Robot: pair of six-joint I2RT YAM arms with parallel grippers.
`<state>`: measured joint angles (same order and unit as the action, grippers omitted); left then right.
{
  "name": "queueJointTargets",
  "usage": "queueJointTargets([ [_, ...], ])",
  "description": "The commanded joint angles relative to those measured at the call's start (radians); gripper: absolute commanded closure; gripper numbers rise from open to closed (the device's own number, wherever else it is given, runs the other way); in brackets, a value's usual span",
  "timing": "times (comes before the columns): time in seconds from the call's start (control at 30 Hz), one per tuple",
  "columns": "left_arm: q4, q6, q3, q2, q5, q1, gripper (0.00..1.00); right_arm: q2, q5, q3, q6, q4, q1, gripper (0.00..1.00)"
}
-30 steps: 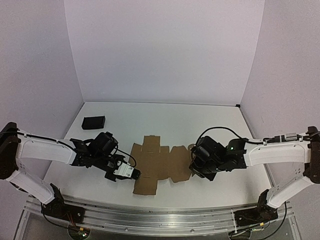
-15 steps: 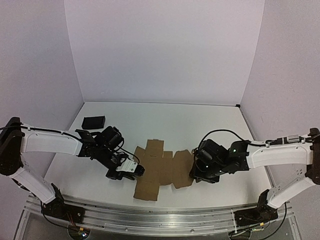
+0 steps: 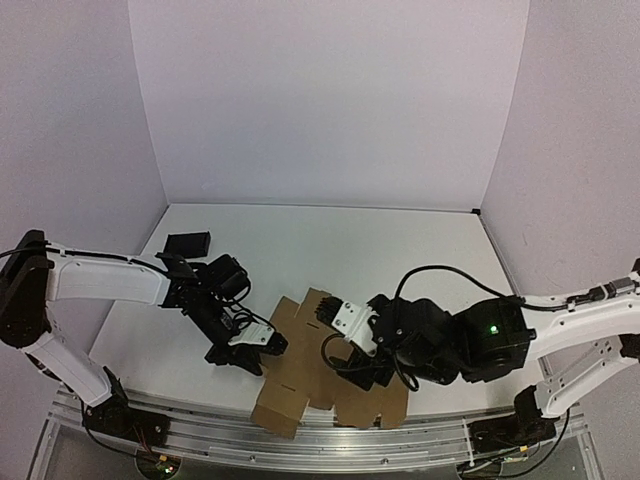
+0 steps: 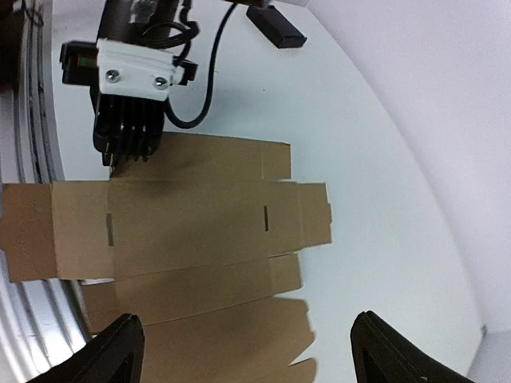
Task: Fold the paper box
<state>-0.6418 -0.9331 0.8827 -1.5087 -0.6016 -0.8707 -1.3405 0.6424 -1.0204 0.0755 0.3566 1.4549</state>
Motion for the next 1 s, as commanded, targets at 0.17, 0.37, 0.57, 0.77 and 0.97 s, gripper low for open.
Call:
queueJointTargets([
  [0.17,-0.054,0.011,0.062,-0.016,-0.027,-0.001,1.00,-0.328,-0.225,-0.186,0.373,-0.121,0.136,0.05],
  [0.37,-0.042,0.025,0.064,-0.019,-0.024,-0.001,1.00,-0.471,-0.218,-0.203,0.302,-0.156,0.181,0.05],
  [0.57,-0.047,0.025,0.067,-0.027,-0.017,-0.001,1.00,-0.532,-0.197,-0.195,0.267,-0.249,0.206,0.06],
  [0.77,-0.051,0.025,0.081,-0.036,-0.021,-0.001,1.00,-0.573,0.066,-0.151,0.246,-0.338,0.203,0.33],
  [0.97,-0.067,0.030,0.096,-0.045,-0.006,-0.001,1.00,-0.570,0.095,-0.134,0.247,-0.340,0.196,0.76],
])
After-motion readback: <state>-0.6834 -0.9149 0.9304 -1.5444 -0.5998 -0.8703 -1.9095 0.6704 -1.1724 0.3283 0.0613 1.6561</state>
